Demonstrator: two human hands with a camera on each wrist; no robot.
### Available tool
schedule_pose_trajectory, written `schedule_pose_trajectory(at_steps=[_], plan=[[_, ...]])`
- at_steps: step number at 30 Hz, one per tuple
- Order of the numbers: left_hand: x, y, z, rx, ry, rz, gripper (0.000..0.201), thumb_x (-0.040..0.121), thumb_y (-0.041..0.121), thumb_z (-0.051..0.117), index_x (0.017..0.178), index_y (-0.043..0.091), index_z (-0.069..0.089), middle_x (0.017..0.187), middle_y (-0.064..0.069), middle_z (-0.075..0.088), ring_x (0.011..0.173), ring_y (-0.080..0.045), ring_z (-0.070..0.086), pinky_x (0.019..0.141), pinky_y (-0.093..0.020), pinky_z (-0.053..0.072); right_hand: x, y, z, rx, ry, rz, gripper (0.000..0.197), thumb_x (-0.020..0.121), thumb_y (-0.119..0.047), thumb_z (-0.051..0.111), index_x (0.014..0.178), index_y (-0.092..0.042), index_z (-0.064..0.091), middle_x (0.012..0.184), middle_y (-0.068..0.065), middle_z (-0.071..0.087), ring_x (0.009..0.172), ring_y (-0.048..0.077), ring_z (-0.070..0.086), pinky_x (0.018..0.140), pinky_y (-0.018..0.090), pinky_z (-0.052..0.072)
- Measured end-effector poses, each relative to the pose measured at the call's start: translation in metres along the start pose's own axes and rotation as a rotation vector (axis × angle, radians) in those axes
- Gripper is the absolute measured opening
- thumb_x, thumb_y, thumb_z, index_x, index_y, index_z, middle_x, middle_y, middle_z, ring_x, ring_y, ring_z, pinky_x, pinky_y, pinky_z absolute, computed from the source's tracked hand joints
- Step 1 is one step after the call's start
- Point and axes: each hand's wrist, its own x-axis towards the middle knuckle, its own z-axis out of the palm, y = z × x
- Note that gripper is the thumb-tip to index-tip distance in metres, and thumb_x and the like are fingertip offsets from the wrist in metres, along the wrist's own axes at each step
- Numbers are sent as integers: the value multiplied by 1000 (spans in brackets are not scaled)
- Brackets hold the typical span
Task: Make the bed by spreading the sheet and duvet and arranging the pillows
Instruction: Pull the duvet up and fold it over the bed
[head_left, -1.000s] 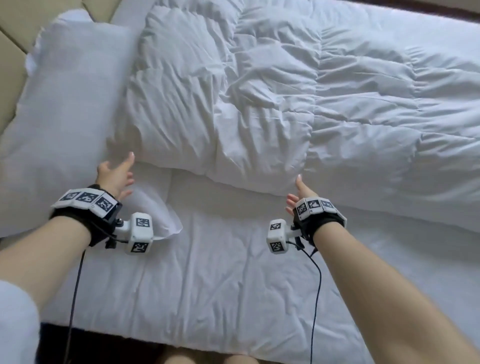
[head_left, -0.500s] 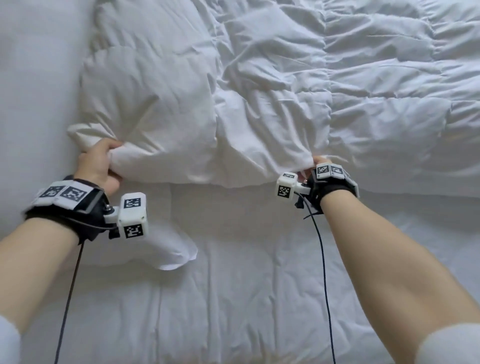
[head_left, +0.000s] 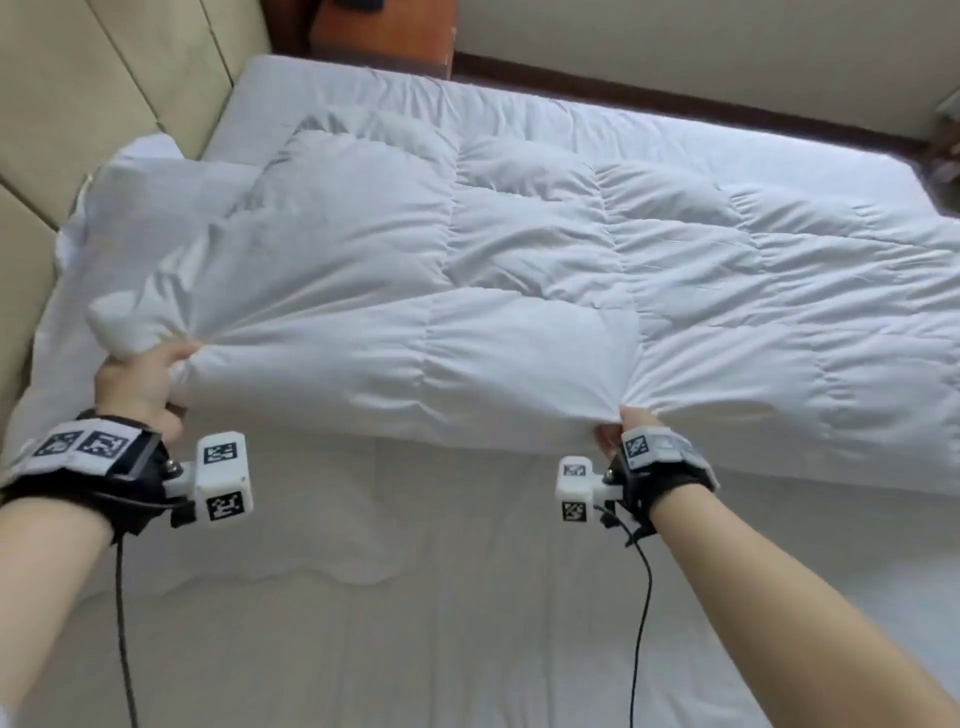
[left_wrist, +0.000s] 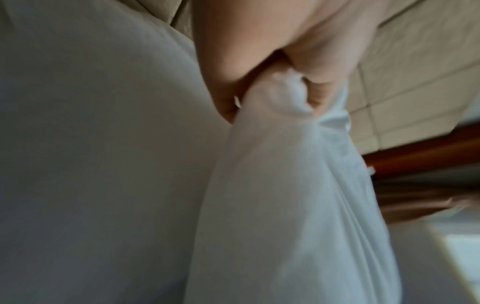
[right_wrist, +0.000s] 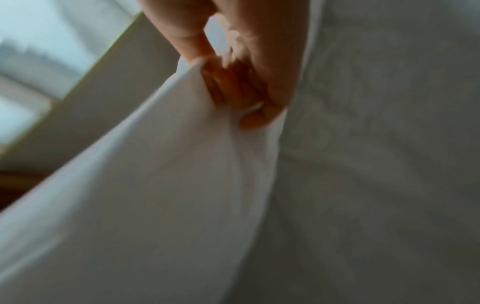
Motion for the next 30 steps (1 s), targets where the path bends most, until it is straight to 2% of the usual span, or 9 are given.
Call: schedule_pose_trajectory(at_steps=[4, 6, 8, 11, 15, 21, 24, 26, 30], plan=[[18, -69, -8, 418, 98, -116, 91, 60, 63, 69, 127, 4, 50, 100, -13, 63, 80, -24, 59, 53, -23, 46, 15, 41, 26, 134, -73, 187, 30, 91, -17, 50, 62, -10, 51, 69, 14, 68, 57, 20, 60, 65, 31, 46], [14, -79, 4, 477, 27, -163, 92, 72, 62, 63, 138, 3, 38, 95, -10, 58, 74, -25, 56, 48, -23, 44, 6, 28, 27, 307, -56, 179, 28, 94, -17, 47, 68, -10, 46, 65, 11, 57, 50, 19, 50, 57, 29, 42], [26, -79, 13, 435, -22, -160, 92, 75, 63, 61, 142, 8, 34, 121, -8, 57, 104, -28, 59, 70, -26, 49, -4, 6, 23, 425, -42, 171, 24, 96, -18, 46, 72, -13, 44, 66, 7, 50, 48, 15, 49, 53, 27, 40], [57, -91, 20, 561, -11, -209, 138, 21, 90, 62, 136, 15, 47, 128, -7, 56, 111, -30, 57, 97, -42, 44, -14, -13, 7, 497, -44, 88, 17, 96, -15, 48, 79, -12, 48, 66, 7, 50, 53, 15, 49, 57, 28, 43], [56, -83, 43, 368, -158, -283, 84, 35, 44, 81, 113, 19, 66, 113, -5, 68, 98, -29, 66, 79, -49, 50, -30, -7, -16, 510, -77, 65, 20, 96, -15, 49, 76, -14, 48, 51, 2, 52, 47, 12, 45, 54, 25, 40], [82, -73, 96, 525, 58, -101, 78, 42, 41, 58, 108, 1, 58, 125, -12, 60, 98, -31, 62, 87, -45, 47, -24, 50, -77, 580, -70, 120, 29, 98, -14, 42, 70, -12, 47, 33, -5, 39, 30, 7, 36, 51, 20, 27], [-34, -42, 143, 448, -52, -33, 27, 66, 30, 55, 71, 4, 47, 110, -15, 60, 83, -21, 52, 71, -33, 39, -3, 80, -122, 597, -14, 130, 31, 99, -15, 39, 68, -12, 45, 25, -5, 37, 19, 5, 31, 52, 21, 25], [-117, -41, 185, 414, -82, 129, 15, 69, 22, 58, 74, 10, 53, 100, -17, 62, 81, -18, 50, 71, -34, 40, 13, 98, -160, 584, 24, 134, 30, 99, -16, 39, 69, -13, 46, 24, -5, 39, 20, 5, 34, 52, 22, 28], [-236, -56, 274, 284, -205, 360, 22, 74, 14, 60, 60, 20, 44, 65, 2, 52, 74, -16, 51, 69, -30, 41, 39, 135, -228, 619, -27, 129, 28, 99, -18, 42, 72, -13, 50, 39, -4, 49, 49, 12, 43, 55, 25, 36]])
